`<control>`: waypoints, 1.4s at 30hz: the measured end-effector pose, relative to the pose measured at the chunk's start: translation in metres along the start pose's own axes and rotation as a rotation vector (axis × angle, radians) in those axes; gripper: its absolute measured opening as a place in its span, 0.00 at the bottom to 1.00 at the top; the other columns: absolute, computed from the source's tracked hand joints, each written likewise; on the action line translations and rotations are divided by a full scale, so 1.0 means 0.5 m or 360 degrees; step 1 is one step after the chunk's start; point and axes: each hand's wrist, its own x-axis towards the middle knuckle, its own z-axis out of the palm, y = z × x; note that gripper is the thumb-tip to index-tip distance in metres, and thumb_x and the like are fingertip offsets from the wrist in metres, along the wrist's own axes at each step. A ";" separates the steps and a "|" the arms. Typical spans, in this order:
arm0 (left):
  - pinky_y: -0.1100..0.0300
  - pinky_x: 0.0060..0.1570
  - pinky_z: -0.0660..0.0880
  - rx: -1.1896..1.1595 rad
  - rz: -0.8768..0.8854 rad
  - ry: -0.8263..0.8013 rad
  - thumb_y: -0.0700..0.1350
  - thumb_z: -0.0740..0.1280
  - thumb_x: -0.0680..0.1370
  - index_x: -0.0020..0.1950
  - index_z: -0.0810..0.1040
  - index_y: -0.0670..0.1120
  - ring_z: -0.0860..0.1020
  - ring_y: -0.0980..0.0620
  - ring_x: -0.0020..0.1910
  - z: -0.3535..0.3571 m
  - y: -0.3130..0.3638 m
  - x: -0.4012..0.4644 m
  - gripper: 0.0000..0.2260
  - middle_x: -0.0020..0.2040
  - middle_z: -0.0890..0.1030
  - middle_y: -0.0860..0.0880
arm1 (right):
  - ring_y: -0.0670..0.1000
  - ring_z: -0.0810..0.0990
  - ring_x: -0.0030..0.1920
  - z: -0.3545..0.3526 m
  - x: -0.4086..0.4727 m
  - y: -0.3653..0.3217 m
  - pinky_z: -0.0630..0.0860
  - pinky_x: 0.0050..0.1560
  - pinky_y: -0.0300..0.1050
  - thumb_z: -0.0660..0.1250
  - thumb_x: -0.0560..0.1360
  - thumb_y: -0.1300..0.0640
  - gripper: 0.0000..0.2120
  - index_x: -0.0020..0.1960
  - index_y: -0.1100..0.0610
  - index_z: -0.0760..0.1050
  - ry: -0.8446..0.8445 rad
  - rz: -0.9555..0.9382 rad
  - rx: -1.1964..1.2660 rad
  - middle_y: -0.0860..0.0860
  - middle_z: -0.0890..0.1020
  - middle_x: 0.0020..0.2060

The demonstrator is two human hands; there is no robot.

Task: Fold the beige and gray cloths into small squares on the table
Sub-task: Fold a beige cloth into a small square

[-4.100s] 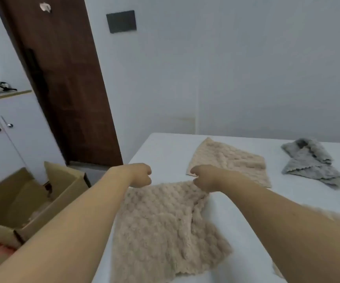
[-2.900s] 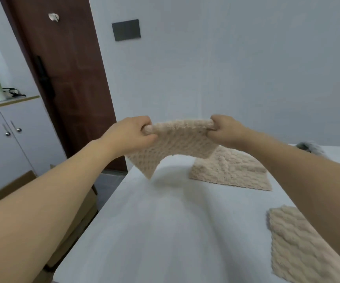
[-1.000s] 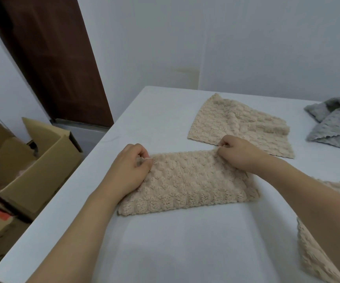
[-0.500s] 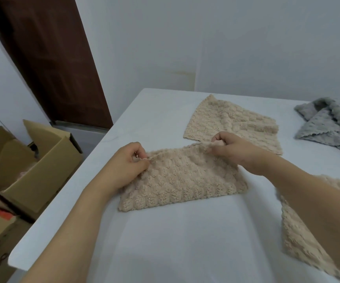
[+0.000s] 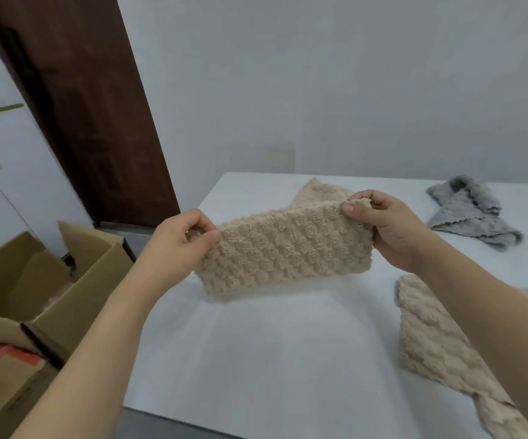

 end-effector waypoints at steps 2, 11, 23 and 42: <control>0.58 0.34 0.68 0.0009 0.0043 0.0037 0.44 0.68 0.79 0.41 0.77 0.48 0.69 0.56 0.29 -0.006 0.018 -0.011 0.06 0.31 0.75 0.52 | 0.48 0.81 0.39 -0.001 -0.014 -0.013 0.73 0.43 0.42 0.73 0.68 0.61 0.06 0.42 0.54 0.77 0.0005 -0.0014 0.0035 0.49 0.82 0.37; 0.65 0.29 0.67 -0.0041 0.0095 -0.0072 0.44 0.64 0.81 0.46 0.75 0.46 0.69 0.59 0.27 -0.021 0.076 -0.052 0.05 0.31 0.74 0.57 | 0.48 0.83 0.34 -0.014 -0.062 -0.065 0.79 0.33 0.39 0.69 0.72 0.68 0.08 0.43 0.56 0.78 -0.0030 0.0196 0.0025 0.51 0.83 0.35; 0.58 0.35 0.72 0.0456 -0.0368 -0.0470 0.43 0.64 0.79 0.42 0.75 0.46 0.75 0.50 0.38 0.097 -0.079 -0.016 0.06 0.38 0.78 0.51 | 0.48 0.74 0.31 0.003 0.033 0.085 0.70 0.30 0.39 0.67 0.77 0.59 0.05 0.45 0.59 0.81 0.0052 0.0135 -0.1545 0.50 0.79 0.35; 0.46 0.50 0.69 0.1312 0.0170 0.0091 0.53 0.52 0.76 0.54 0.77 0.43 0.74 0.40 0.48 0.223 -0.104 -0.037 0.20 0.51 0.76 0.42 | 0.59 0.72 0.51 0.036 0.071 0.180 0.68 0.51 0.51 0.56 0.79 0.61 0.12 0.60 0.61 0.71 0.0350 -0.0427 -0.2509 0.57 0.73 0.56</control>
